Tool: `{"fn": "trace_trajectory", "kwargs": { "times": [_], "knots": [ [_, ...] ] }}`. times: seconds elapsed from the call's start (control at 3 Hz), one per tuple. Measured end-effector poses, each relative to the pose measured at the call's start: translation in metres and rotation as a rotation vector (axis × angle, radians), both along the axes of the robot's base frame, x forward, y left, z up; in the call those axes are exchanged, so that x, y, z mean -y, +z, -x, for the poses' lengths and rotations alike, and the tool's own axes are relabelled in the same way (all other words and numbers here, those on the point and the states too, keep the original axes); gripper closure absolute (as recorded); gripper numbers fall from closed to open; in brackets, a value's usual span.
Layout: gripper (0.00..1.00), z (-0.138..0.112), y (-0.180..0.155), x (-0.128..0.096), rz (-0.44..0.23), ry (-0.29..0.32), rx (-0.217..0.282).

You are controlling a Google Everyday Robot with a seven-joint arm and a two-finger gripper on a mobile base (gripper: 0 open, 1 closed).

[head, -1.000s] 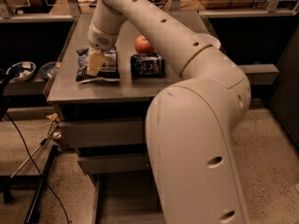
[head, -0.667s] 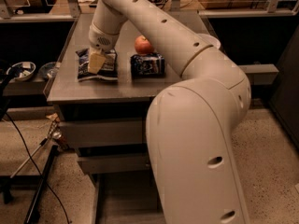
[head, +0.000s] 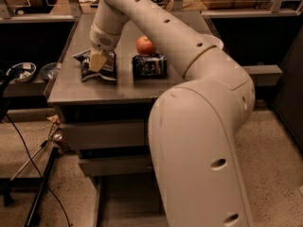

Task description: Place blue chip bag into bottom drawer

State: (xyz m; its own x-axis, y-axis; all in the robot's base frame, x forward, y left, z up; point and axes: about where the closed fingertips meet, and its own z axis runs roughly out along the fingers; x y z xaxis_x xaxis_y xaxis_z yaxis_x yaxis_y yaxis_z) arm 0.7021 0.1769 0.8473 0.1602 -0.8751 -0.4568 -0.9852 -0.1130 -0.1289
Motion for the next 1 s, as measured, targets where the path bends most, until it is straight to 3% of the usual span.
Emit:
{"fn": "trace_trajectory", "kwargs": {
  "times": [1.0],
  "knots": [
    [1.00,-0.001,0.026,0.002,-0.025,0.016,0.009]
  ]
}}
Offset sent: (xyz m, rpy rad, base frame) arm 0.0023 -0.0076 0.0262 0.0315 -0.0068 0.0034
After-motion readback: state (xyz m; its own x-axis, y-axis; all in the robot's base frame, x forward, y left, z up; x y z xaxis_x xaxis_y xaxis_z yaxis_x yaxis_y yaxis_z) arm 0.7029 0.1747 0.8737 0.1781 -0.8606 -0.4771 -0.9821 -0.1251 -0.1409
